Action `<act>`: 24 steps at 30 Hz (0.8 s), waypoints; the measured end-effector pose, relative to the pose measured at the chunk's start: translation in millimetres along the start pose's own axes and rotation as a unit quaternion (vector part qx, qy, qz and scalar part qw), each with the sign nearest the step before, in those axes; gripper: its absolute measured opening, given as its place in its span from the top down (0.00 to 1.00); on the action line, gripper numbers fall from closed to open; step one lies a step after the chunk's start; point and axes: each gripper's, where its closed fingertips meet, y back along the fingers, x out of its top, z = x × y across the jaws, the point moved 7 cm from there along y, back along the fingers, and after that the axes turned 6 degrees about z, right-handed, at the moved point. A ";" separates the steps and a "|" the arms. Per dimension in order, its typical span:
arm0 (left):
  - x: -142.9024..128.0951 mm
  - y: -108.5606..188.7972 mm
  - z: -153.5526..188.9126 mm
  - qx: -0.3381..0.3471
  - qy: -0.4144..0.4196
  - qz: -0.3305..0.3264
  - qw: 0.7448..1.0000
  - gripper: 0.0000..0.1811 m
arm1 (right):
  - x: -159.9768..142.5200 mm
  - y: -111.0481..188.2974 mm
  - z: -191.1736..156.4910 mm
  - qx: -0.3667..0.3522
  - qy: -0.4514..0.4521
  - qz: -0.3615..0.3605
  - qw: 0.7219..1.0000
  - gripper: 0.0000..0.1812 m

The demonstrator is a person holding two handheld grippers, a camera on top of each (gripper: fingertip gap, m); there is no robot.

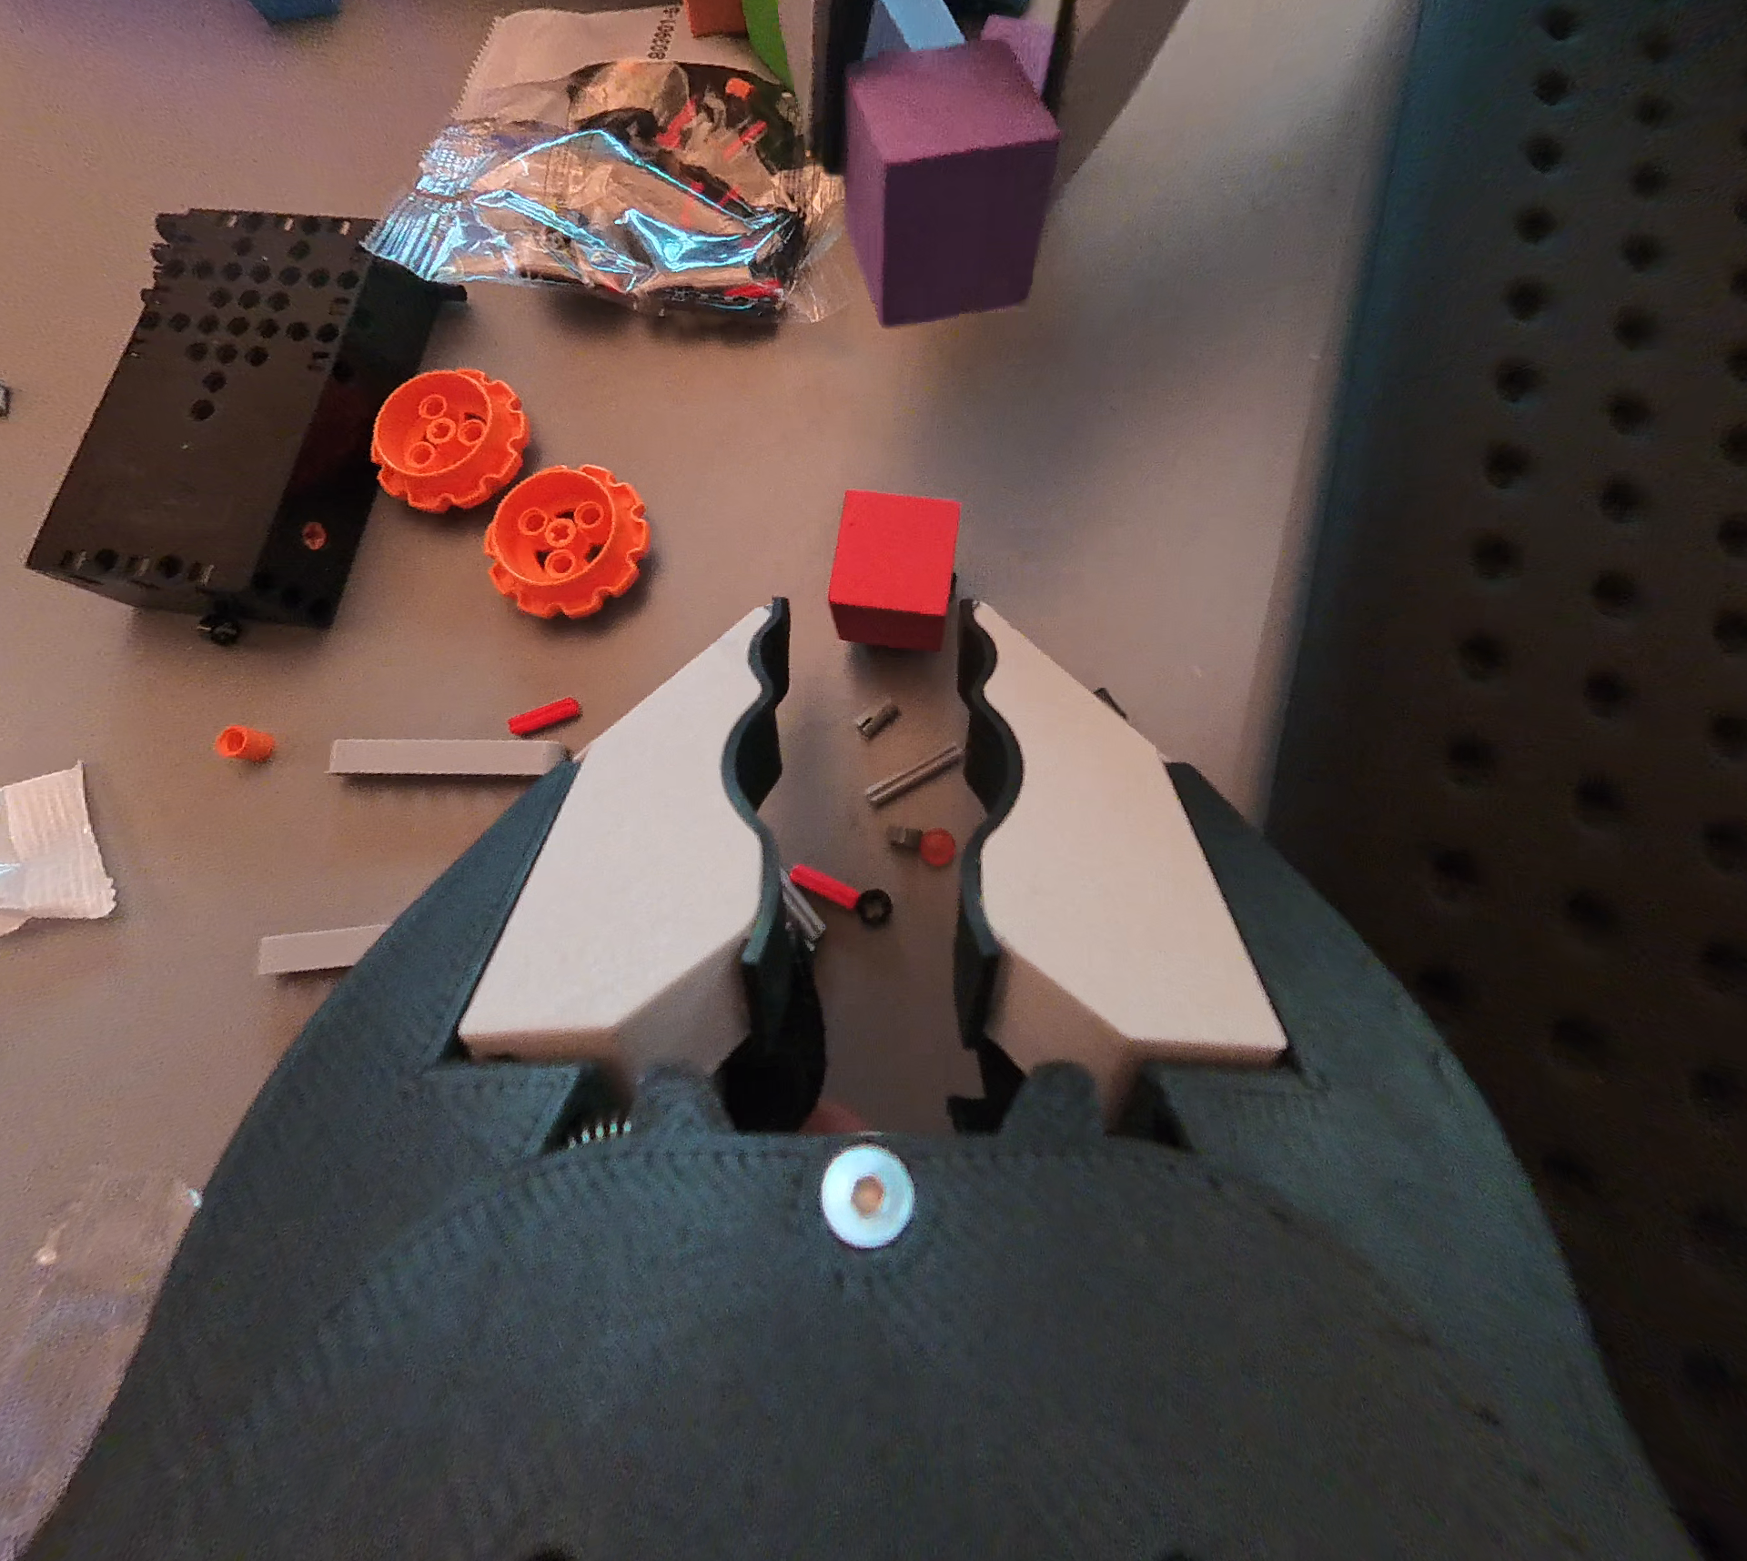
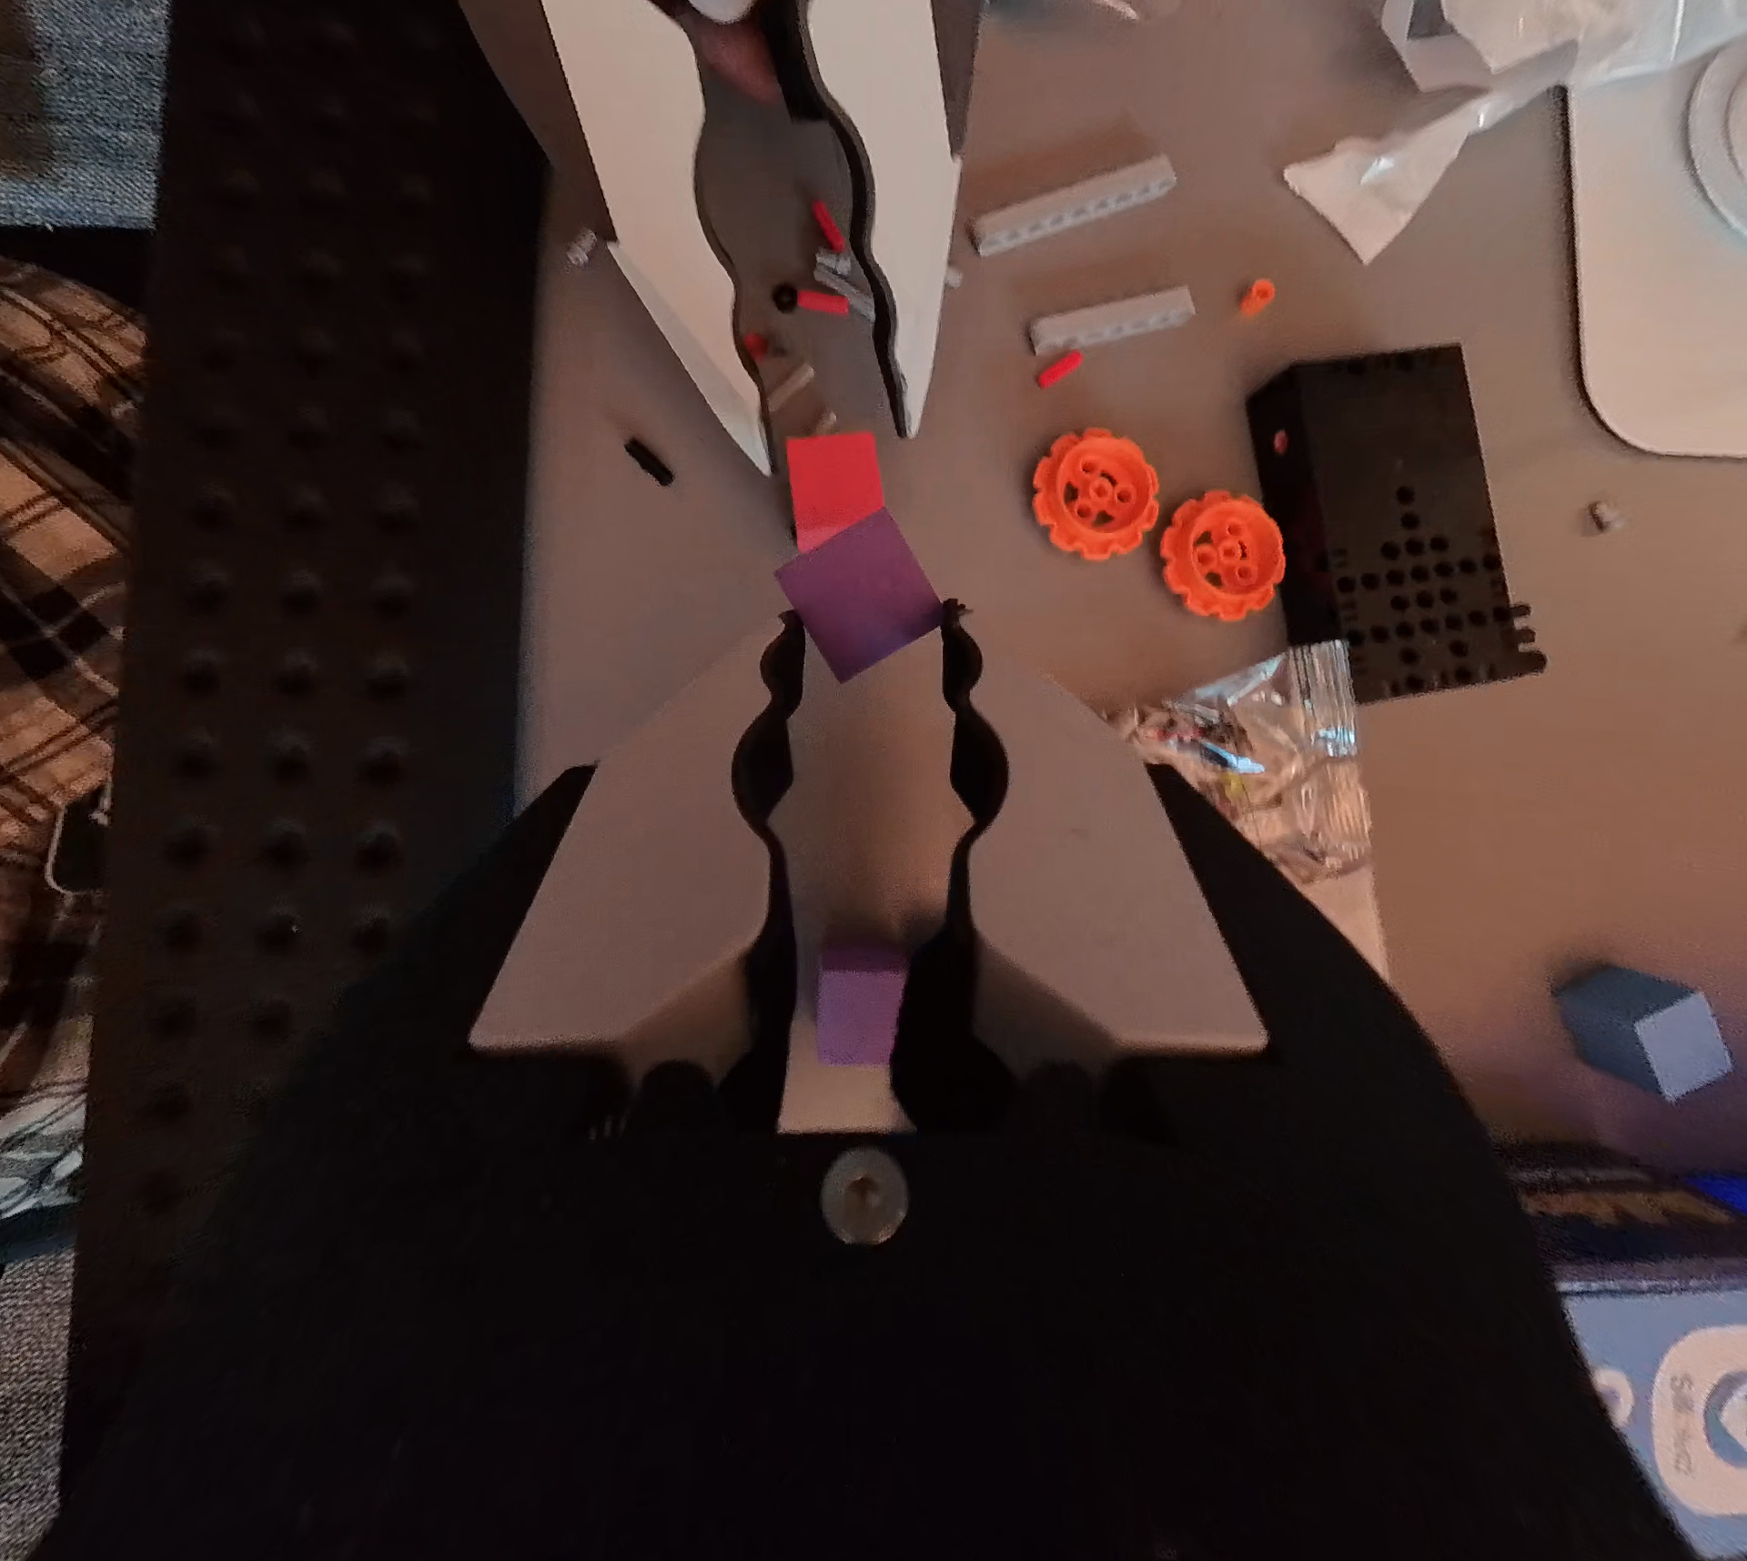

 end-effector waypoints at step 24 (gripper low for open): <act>-2.7 -9.1 -0.7 0.005 -0.004 -0.006 1.000 0.85 | 17.3 -39.2 2.4 0.024 0.002 -0.054 0.998 0.85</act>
